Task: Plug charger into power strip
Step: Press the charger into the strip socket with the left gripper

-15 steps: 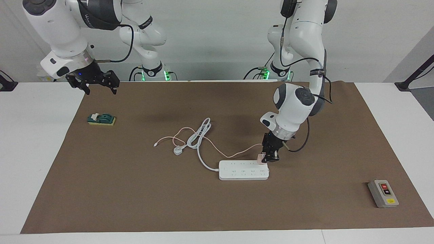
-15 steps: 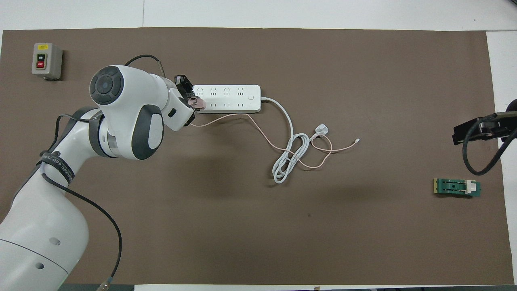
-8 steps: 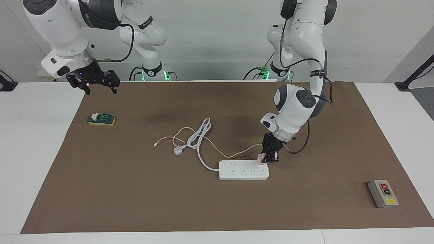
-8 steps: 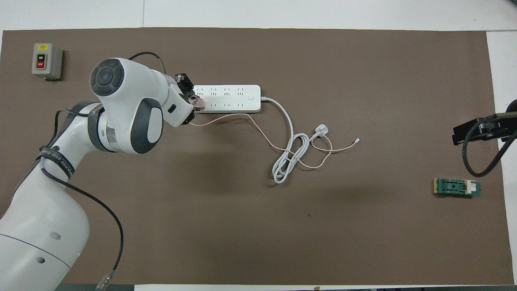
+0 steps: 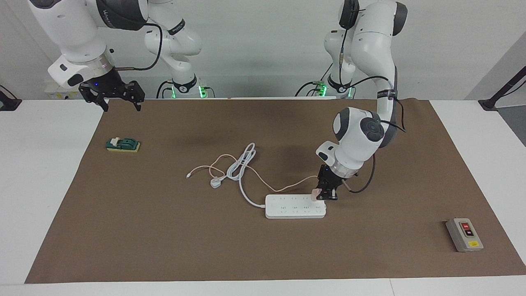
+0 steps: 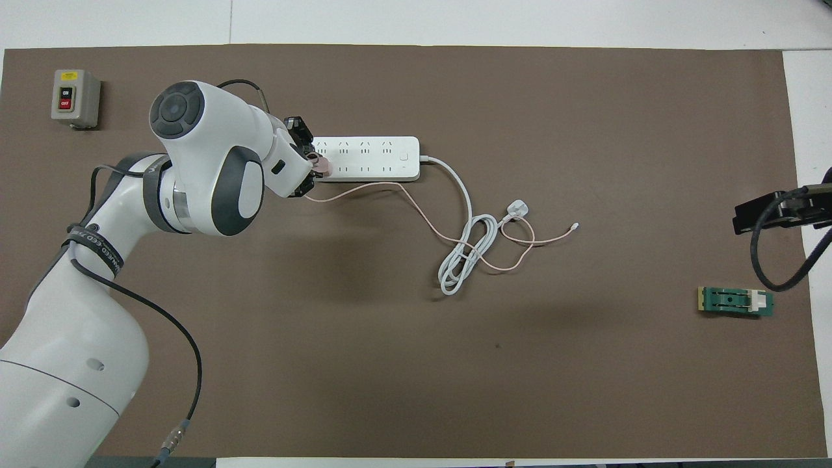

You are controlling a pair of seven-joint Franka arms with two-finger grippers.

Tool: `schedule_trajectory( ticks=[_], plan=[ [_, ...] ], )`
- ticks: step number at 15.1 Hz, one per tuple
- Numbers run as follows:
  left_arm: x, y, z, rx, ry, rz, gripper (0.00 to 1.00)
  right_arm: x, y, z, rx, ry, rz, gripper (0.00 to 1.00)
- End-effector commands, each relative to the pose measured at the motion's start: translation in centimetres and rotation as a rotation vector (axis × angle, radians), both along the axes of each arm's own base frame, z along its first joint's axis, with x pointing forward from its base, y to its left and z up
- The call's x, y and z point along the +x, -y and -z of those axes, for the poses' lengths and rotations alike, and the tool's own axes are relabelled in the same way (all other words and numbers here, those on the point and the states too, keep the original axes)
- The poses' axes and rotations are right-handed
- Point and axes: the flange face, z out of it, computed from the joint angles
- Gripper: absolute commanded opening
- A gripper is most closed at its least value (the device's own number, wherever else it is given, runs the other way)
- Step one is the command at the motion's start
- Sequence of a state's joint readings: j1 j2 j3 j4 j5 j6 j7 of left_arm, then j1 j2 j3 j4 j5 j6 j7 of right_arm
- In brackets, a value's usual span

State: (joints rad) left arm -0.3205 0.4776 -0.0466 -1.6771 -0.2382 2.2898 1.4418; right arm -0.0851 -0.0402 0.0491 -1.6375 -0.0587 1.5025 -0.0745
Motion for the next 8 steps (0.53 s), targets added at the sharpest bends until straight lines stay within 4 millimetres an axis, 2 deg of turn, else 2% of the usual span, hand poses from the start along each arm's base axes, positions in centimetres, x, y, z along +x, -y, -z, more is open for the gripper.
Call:
schedule_trajectory(
  ticks=[1,6,8],
  plan=[
    [-0.3,0.8,4.1,0.028,-0.059,0.042,0.00,-0.5,0.0,-0.1,0.002,-0.001,0.010,1.00],
    [-0.1,1.1,3.5,0.021,-0.052,0.051,0.01,-0.5,0.0,-0.1,0.002,-0.001,0.010,1.00],
    [0.1,1.2,3.0,0.017,-0.053,0.051,0.14,-0.5,0.0,-0.1,0.002,-0.001,0.010,1.00]
  ],
)
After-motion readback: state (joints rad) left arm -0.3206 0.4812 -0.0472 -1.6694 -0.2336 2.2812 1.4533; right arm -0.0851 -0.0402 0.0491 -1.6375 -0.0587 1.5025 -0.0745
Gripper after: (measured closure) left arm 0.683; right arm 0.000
